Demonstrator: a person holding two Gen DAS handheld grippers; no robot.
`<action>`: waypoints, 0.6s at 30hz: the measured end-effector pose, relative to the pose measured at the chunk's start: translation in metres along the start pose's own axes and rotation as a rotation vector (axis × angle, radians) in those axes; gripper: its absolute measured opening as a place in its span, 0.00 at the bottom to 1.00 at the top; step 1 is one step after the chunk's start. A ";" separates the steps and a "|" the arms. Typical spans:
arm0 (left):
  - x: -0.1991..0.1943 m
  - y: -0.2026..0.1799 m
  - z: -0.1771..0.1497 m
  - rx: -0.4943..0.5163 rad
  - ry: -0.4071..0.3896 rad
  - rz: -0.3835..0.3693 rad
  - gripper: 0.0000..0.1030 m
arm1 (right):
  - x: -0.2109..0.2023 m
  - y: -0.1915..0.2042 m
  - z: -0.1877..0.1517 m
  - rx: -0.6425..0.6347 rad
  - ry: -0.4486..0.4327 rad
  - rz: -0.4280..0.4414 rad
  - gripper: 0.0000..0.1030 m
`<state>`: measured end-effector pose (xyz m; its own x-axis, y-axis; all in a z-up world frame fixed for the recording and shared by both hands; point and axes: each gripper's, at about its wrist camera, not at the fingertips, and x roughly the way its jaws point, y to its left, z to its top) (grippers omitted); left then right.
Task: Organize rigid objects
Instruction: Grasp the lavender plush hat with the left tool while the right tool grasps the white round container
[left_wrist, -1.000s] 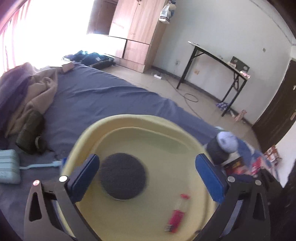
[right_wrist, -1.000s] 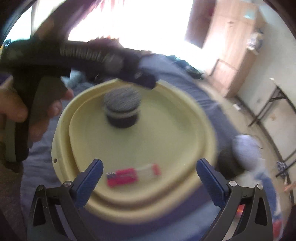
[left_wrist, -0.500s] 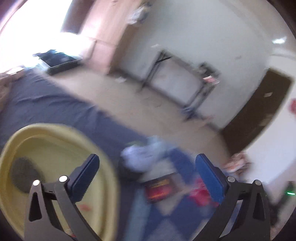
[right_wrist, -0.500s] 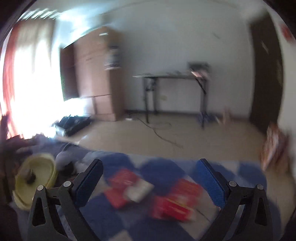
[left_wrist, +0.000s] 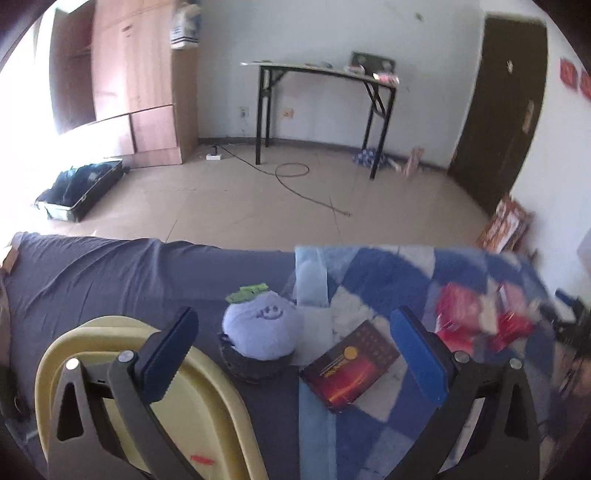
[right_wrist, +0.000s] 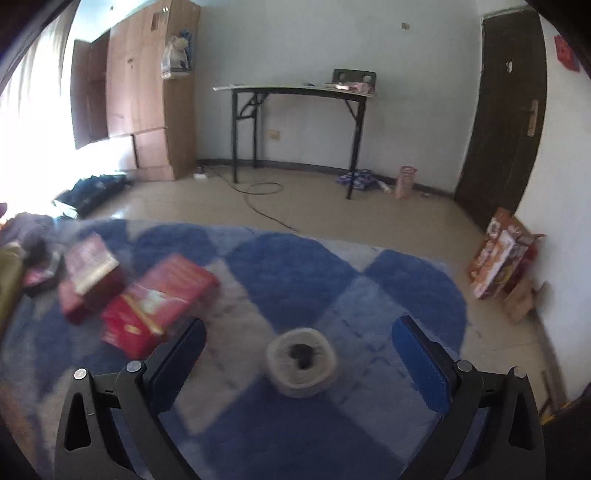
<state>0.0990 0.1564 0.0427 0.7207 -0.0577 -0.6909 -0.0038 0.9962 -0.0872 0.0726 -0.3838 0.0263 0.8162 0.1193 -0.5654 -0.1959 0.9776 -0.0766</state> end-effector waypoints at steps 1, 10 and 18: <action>0.008 -0.003 -0.002 0.012 0.017 0.002 1.00 | 0.006 0.004 -0.001 0.001 0.007 0.019 1.00; 0.041 -0.004 0.006 0.061 0.085 0.094 1.00 | 0.048 0.004 -0.012 0.042 0.068 0.003 0.99; 0.068 -0.002 -0.009 0.101 0.114 0.122 1.00 | 0.058 0.009 -0.002 0.000 0.102 0.012 0.91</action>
<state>0.1417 0.1500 -0.0106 0.6356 0.0623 -0.7695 -0.0122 0.9974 0.0708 0.1170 -0.3686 -0.0086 0.7542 0.1124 -0.6470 -0.2054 0.9762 -0.0698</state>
